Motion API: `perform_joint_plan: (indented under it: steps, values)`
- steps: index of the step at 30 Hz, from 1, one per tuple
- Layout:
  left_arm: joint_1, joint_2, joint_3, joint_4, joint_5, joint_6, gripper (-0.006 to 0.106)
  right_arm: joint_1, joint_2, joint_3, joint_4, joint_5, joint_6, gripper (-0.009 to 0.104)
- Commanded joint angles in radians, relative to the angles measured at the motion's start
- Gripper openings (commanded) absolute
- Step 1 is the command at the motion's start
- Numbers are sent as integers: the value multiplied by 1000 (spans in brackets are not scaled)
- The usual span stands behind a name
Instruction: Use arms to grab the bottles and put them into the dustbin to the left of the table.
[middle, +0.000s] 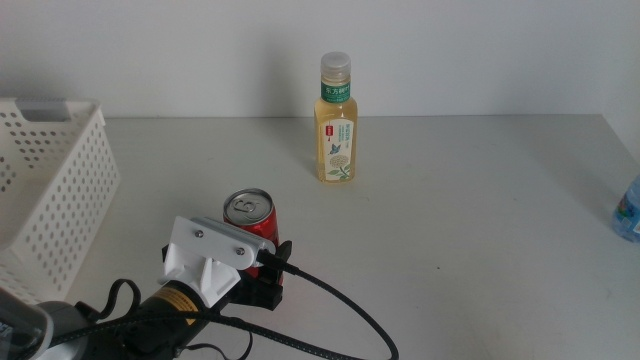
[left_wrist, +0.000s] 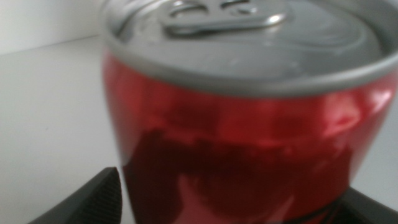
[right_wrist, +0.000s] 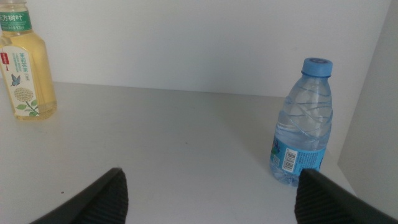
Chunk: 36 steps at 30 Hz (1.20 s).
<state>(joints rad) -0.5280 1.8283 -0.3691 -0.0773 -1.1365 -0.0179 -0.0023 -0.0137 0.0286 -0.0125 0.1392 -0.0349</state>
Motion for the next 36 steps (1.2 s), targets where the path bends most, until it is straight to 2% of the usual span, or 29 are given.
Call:
perform_joint_plan:
  steps: [1, 6, 11, 22, 23, 25, 30, 32, 33, 36]
  values:
    - [4, -30, -20, 5, -172, -15, 93, -5, -21, -10, -11, -78, -10, 94]
    - [2, -30, -48, 5, -165, -15, 90, -5, -21, -10, -11, -78, -10, 94]
    - [2, -30, -71, 5, -156, -15, 77, -5, -21, -10, -11, -78, -10, 94]
    - [2, -30, -71, 5, -158, -80, 23, -5, -21, -10, -11, -78, -10, 94]
    - [2, -31, -64, 6, -155, -80, 11, -5, -21, -10, -11, -78, -10, 94]
    - [0, -54, -64, 26, -134, -80, 1, -5, -21, -10, -11, -78, -10, 94]
    - [2, -188, -74, 35, 78, -115, -2, -5, -21, -10, -11, -78, -10, 94]
    - [1, -260, -98, 9, 238, -110, -2, -5, -21, -10, -11, -78, -10, 94]
    - [1, -325, -138, -29, 437, -85, -2, -5, -21, -10, -11, -78, -10, 94]
    - [1, -404, -211, -75, 712, -32, -2, -5, -21, -10, -11, -78, -10, 94]
